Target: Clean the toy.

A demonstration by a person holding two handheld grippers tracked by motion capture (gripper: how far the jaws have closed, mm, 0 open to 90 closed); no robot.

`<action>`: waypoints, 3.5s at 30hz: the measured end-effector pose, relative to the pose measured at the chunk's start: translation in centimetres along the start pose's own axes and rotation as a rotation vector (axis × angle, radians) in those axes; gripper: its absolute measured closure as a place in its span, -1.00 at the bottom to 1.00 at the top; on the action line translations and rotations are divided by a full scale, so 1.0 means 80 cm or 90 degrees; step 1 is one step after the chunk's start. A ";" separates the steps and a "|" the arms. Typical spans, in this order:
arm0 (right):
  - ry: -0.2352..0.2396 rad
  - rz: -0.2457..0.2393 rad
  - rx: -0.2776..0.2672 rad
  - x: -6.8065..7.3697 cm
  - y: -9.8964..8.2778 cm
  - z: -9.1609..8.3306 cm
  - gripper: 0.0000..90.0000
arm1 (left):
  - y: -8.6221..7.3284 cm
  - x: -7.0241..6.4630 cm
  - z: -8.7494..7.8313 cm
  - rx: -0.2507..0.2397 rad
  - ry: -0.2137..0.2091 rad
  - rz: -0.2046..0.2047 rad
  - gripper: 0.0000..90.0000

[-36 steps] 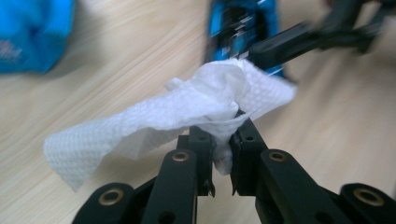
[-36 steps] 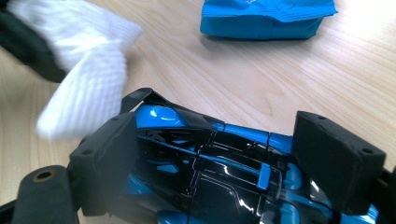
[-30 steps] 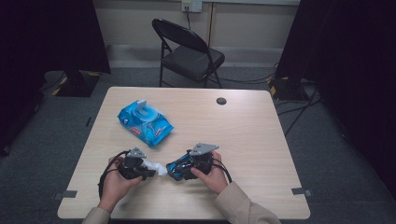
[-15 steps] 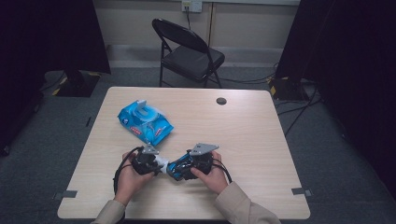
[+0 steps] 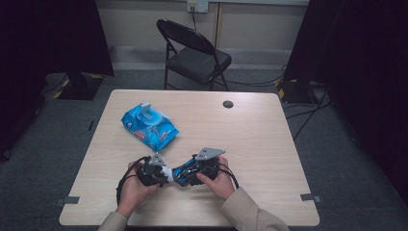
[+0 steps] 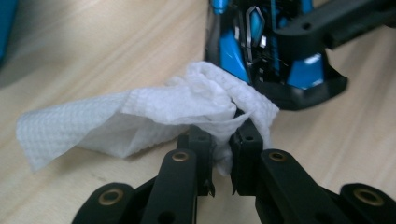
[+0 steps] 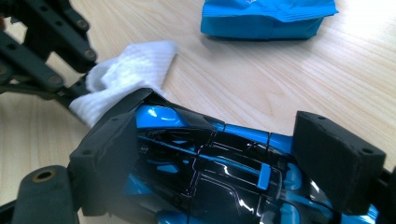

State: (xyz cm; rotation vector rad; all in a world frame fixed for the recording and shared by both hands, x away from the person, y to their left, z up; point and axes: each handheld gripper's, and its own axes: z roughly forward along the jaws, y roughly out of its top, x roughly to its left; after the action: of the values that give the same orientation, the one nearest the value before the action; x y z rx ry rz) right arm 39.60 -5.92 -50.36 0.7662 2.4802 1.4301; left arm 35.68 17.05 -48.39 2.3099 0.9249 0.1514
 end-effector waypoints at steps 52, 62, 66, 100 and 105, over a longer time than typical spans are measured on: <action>-0.058 0.021 0.028 -0.001 -0.005 -0.025 -0.69 | 0.055 0.015 -0.043 -0.048 -0.022 -0.032 0.78; -0.055 0.019 0.012 -0.001 -0.009 -0.025 -0.68 | 0.071 0.037 -0.002 -0.024 -0.001 -0.064 0.76; -0.055 0.018 0.010 -0.001 -0.010 -0.025 -0.68 | 0.072 0.038 0.002 -0.024 0.002 -0.063 0.72; -0.053 0.017 0.006 -0.002 -0.011 -0.025 -0.69 | 0.072 0.051 0.013 -0.058 0.053 -0.073 0.23; -0.053 0.017 0.003 -0.002 -0.011 -0.025 -0.69 | 0.076 0.051 0.037 -0.029 0.055 -0.078 0.39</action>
State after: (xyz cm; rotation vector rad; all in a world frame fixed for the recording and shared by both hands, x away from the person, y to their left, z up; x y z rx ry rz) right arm 38.67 -7.88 -50.10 0.8444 2.4218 1.3717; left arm 43.23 14.87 -47.62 2.2132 1.0924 0.2185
